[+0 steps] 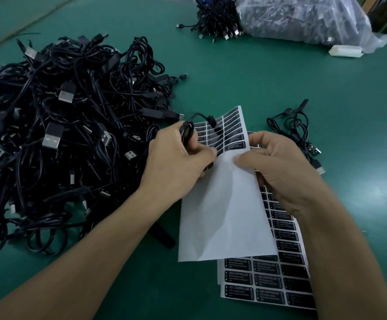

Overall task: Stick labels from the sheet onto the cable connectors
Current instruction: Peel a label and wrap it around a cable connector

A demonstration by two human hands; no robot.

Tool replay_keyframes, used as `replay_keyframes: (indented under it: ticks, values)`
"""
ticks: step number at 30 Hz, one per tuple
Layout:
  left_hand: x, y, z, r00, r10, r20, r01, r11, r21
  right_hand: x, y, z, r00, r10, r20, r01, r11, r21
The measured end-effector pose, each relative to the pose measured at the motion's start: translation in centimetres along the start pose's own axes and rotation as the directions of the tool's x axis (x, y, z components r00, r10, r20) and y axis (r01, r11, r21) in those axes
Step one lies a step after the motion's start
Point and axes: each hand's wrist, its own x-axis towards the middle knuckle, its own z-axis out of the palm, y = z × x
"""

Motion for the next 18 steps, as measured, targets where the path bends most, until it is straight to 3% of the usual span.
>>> replay_keyframes:
  ticks: [6, 10, 12, 15, 18]
  values:
    - [0.2, 0.6, -0.4, 0.995, -0.011, -0.098, -0.001, 0.993, -0.120, -0.2, 0.5, -1.3, 0.969, 0.082, -0.232, -0.168, 0.908, -0.383]
    - [0.2, 0.3, -0.4, 0.997, -0.004, -0.079, -0.006, 0.993, -0.118, -1.3, 0.3, -1.1, 0.936, -0.027, -0.350, -0.256, 0.629, -0.734]
    - [0.1, 0.2, -0.4, 0.997, -0.007, -0.072, -0.002, 0.994, -0.113, -1.6, 0.1, -0.9, 0.913, -0.194, -0.358, -0.174, 0.608, -0.775]
    - [0.2, 0.2, -0.2, 0.997, 0.008, -0.082, -0.016, 0.995, -0.102, -1.5, -0.4, 0.8, 0.852, -0.463, -0.243, 0.119, 0.624, -0.772]
    - [0.1, 0.2, -0.1, 0.995, 0.030, -0.090, -0.038, 0.995, -0.088, -1.4, -0.3, 3.2, 0.835, -0.534, -0.131, 0.238, 0.566, -0.789]
